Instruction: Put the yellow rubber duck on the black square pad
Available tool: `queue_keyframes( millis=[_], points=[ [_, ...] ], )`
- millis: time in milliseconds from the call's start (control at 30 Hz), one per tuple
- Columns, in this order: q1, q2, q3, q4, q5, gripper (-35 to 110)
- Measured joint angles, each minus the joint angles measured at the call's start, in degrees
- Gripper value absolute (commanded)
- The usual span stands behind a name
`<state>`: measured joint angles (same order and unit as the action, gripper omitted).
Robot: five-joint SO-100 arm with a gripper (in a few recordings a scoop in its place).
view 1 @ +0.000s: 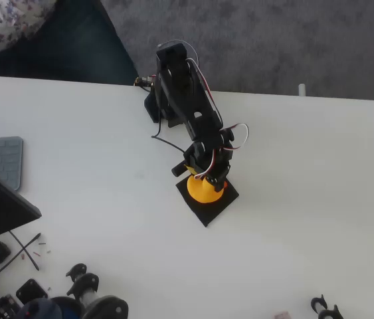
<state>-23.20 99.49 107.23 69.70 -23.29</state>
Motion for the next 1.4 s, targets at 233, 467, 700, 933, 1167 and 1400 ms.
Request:
queue_keyframes(
  millis=[233,467,700,933,1167,1400],
  points=[
    [0.0,0.0,0.0,-0.2,-0.4,22],
    [0.0,0.0,0.0,-0.2,-0.4,34],
    [0.0,0.0,0.0,-0.2,-0.4,32],
    [0.2,0.4,0.0,-0.2,-0.4,32],
    [0.2,3.8,0.0,-0.1,-0.4,32],
    [5.0,3.9,-0.2,0.2,0.1,32]
  ],
)
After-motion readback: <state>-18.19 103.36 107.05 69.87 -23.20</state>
